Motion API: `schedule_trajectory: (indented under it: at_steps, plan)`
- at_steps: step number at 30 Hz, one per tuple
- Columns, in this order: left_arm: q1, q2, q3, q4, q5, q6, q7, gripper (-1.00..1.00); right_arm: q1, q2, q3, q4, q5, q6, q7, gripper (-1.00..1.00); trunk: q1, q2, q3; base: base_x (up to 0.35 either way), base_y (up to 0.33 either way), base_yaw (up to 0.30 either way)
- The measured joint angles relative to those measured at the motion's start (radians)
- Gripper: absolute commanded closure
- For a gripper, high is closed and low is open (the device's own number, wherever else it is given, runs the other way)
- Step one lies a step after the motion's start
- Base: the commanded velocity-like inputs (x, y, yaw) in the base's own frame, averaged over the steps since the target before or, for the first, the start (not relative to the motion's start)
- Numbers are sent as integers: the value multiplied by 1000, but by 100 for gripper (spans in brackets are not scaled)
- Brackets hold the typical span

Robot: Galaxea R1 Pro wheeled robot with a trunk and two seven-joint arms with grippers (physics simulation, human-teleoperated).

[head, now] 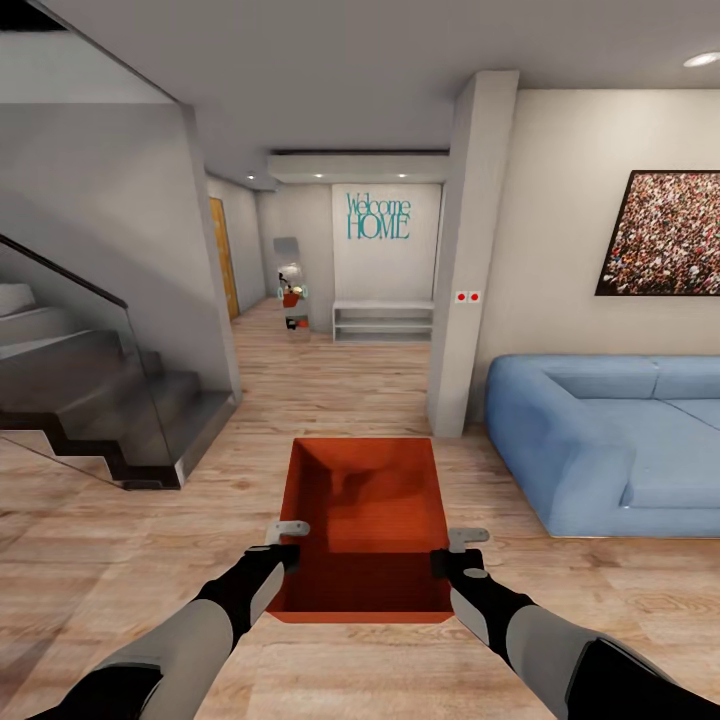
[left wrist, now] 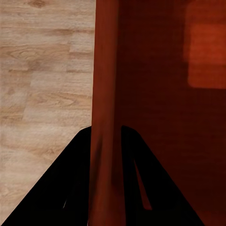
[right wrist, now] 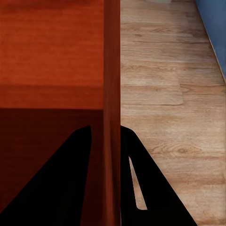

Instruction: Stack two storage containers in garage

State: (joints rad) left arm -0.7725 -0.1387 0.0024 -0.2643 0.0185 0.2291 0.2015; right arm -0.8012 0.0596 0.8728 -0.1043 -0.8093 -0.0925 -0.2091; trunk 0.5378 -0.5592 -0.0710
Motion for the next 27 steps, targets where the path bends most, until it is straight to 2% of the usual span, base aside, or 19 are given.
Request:
schedule_trajectory:
  at_steps: [11, 27]
  plan:
    - [0, 0, 0, 0, 0, 0, -1, 100, 0, 1, 0, 1, 0, 0, 0, 100, 0, 0, 0, 36, 0, 0]
    - [0, 2, 0, 0, 0, 0, -3, 100, 0, 3, 0, 2, 0, -1, -2, 100, -1, 0, 0, 303, 0, 3]
